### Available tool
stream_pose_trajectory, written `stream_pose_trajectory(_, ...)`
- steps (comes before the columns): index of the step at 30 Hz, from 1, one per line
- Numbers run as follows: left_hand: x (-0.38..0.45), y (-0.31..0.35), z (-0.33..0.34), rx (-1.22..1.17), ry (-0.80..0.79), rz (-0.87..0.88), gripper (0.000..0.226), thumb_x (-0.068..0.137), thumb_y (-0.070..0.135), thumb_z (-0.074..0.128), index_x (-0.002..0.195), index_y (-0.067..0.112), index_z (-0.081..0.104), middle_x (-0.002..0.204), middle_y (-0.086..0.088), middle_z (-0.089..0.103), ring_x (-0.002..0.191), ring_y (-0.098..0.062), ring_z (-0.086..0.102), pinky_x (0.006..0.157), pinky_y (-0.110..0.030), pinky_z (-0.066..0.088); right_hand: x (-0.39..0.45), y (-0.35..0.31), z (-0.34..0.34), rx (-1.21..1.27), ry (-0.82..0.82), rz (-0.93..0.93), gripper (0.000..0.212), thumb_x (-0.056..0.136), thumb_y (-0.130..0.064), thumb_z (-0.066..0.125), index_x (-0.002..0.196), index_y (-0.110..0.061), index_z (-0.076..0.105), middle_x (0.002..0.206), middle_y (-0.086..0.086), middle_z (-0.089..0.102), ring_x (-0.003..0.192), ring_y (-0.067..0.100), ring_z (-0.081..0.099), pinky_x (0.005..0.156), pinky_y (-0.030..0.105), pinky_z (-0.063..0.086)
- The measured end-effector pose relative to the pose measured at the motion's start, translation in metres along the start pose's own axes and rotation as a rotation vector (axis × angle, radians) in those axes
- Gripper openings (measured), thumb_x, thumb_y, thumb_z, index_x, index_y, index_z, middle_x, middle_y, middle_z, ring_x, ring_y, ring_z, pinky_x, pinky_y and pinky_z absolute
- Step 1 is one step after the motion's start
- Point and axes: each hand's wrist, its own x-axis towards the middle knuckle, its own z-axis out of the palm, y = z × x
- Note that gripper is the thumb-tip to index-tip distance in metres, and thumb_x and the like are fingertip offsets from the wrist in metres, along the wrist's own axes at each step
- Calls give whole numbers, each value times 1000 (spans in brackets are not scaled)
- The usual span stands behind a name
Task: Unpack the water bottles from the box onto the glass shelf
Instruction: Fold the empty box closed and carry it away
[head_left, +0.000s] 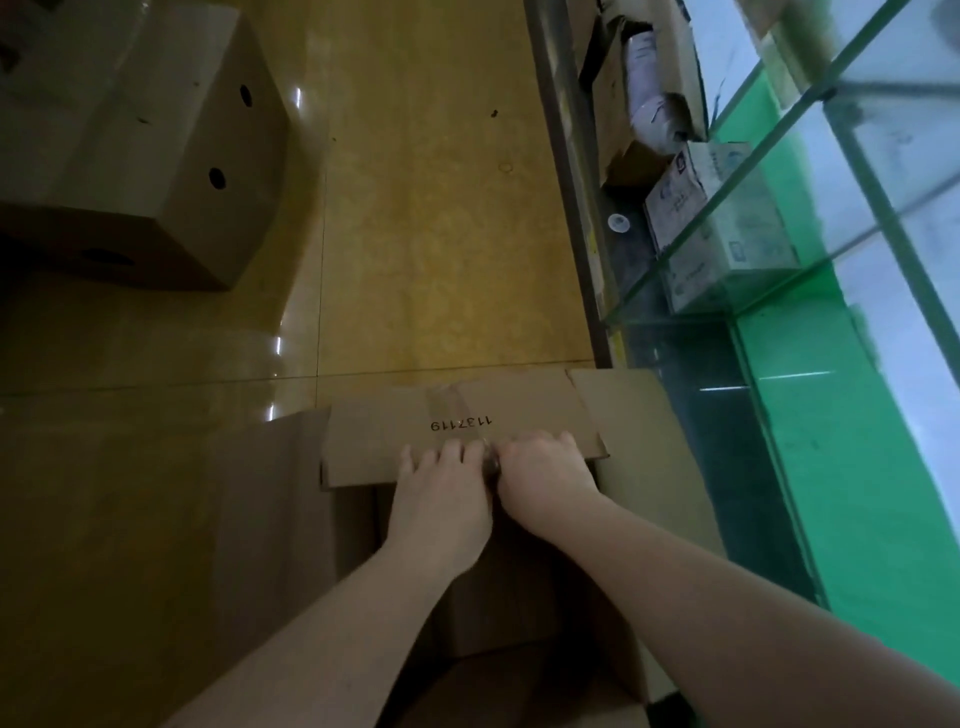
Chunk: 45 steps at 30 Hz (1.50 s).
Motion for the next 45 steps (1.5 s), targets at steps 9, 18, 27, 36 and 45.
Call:
stream_pose_trajectory(9, 15, -15, 40, -3, -116, -75, 75, 94, 20, 49, 151, 25, 0, 158, -8, 13, 141, -30, 26, 117, -49, 15, 14, 0, 44, 199, -27, 16, 76, 94, -13, 47, 152, -20, -3, 135, 14, 50, 119, 30, 51, 99, 40, 39)
stream_pose_trajectory(18, 19, -15, 48, 47, -127, -56, 74, 94, 19, 48, 151, 21, 2, 158, -7, 12, 140, -31, 26, 116, -52, 17, 20, 0, 51, 169, -8, 5, 75, 95, -16, 47, 152, -19, -1, 137, 14, 47, 124, 31, 46, 100, 40, 37)
stream_pose_trajectory(27, 15, -15, 51, 92, -178, -25, 65, 95, 20, 45, 150, 18, 11, 155, -9, 20, 140, -31, 27, 114, -51, 18, 19, -3, 55, 227, 1, 14, 68, 94, -13, 47, 150, -17, 10, 135, 14, 48, 123, 31, 47, 99, 41, 38)
stream_pose_trajectory(36, -5, -10, 55, 68, -101, 39, 53, 97, 19, 39, 147, 16, 21, 153, -8, 23, 143, -27, 18, 118, -46, 15, -6, -7, 55, 468, 25, 80, 54, 96, -14, 42, 147, -15, 24, 136, 13, 46, 123, 30, 47, 101, 41, 41)
stream_pose_trajectory(45, -83, 10, 59, -34, -166, 97, 54, 96, 28, 45, 146, 17, 26, 148, -7, 32, 139, -26, 27, 117, -43, 20, -87, -28, 75, 673, 2, 240, 48, 98, -14, 36, 145, -17, 32, 144, 10, 39, 128, 27, 43, 105, 38, 38)
